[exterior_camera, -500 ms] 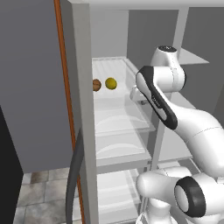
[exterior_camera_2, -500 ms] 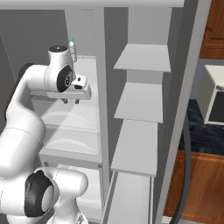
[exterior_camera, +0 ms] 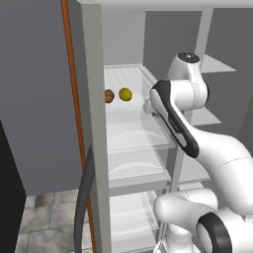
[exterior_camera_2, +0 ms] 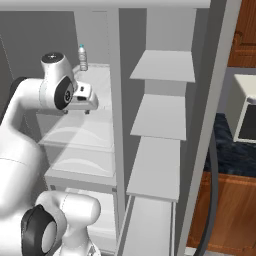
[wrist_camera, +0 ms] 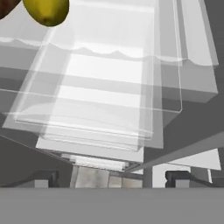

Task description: Take the lemon and potato from the fridge shelf and place them in the freezer drawer to begin freezing them.

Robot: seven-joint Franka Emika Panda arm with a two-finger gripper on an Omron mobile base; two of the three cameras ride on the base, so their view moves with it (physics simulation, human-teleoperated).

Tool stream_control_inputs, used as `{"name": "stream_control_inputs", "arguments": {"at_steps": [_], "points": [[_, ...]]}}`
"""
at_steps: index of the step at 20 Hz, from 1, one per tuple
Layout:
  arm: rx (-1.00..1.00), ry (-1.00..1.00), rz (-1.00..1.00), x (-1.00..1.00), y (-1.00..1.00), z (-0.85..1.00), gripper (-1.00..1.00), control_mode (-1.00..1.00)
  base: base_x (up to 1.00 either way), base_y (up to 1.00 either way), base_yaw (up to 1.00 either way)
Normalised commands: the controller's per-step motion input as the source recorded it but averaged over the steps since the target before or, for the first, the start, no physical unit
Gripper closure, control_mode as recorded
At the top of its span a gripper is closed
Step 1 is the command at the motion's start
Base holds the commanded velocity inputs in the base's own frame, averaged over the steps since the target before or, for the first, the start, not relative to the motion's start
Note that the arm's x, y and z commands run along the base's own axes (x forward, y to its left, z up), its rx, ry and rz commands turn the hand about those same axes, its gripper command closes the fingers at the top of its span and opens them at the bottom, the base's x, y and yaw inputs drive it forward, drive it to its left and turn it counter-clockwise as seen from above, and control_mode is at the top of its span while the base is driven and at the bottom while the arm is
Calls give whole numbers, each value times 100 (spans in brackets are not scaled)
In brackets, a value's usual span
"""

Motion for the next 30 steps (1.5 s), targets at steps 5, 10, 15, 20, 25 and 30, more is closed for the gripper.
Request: {"name": "stream_control_inputs", "arguments": {"at_steps": [5, 10, 15, 20, 25, 30], "points": [[0, -19, 0, 1, 8, 17, -100, -100, 0, 0, 0], [0, 0, 0, 17, 18, 16, -100, -100, 0, 0, 0], [1, 0, 0, 31, 22, 19, -100, -100, 0, 0, 0], [2, 2, 0, 39, 16, 14, -100, -100, 0, 0, 0], [1, 2, 0, 39, 17, 0, -100, -100, 0, 0, 0], [1, 3, 0, 51, 14, -7, -100, -100, 0, 0, 0]]}}
